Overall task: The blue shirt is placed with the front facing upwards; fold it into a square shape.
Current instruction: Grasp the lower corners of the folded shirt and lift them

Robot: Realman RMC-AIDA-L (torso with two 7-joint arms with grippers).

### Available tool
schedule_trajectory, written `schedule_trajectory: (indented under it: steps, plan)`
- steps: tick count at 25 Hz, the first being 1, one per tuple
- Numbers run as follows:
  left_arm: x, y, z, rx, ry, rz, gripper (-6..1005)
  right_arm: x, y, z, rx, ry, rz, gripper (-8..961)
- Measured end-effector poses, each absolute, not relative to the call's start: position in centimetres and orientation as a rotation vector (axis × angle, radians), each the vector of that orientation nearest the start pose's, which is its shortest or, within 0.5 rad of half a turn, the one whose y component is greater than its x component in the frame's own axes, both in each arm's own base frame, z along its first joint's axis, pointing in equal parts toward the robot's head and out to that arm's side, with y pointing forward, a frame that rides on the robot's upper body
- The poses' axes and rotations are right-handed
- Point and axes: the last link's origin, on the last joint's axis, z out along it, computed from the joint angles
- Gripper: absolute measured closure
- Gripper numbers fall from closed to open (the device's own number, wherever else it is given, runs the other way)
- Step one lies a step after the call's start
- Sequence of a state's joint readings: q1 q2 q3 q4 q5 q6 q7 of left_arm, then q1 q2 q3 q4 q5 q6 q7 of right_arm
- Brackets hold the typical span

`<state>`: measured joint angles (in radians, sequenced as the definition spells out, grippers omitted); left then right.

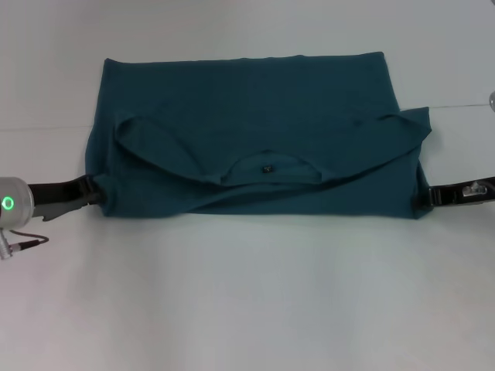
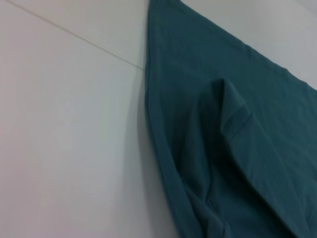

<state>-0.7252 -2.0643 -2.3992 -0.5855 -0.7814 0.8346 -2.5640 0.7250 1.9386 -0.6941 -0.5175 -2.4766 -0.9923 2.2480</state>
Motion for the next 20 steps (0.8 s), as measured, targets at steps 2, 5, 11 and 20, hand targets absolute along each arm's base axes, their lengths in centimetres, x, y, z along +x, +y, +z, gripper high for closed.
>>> schedule_trajectory:
  steps: [2, 5, 11, 20]
  plan:
    - [-29.0, 42.7, 0.3, -1.799, -1.692, -0.409, 957, 32.3, 41.4, 4.0, -2.076, 1.432, 0.093, 906]
    - [-28.9, 42.7, 0.3, -1.805, -1.685, -0.408, 957, 32.3, 41.4, 4.0, -2.077, 1.43, 0.09, 912]
    - [-29.0, 42.7, 0.3, -1.813, -1.672, -0.403, 957, 32.2, 41.4, 3.8, -2.083, 1.427, 0.09, 914]
    - [-29.6, 41.6, 0.0, -1.833, -1.677, -0.471, 957, 32.1, 40.6, 3.2, -2.113, 1.409, 0.095, 914]
